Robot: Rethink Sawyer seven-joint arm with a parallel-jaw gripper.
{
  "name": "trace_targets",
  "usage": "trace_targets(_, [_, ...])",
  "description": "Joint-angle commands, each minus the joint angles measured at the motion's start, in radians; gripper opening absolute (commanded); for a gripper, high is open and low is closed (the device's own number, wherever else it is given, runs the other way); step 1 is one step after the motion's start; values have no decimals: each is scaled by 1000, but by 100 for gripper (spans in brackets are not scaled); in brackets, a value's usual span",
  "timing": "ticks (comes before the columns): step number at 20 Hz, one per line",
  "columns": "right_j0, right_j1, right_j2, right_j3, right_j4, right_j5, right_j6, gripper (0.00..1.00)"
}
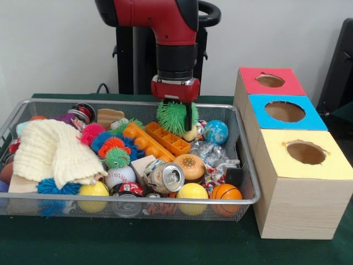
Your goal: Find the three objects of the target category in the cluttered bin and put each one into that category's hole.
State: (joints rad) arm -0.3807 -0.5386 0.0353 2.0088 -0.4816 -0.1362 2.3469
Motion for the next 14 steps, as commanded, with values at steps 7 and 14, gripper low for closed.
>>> trace_targets(7, [3, 5, 278, -137, -21, 345, -136, 100])
trace_targets(14, [-7, 11, 346, -257, -38, 488, -224, 100])
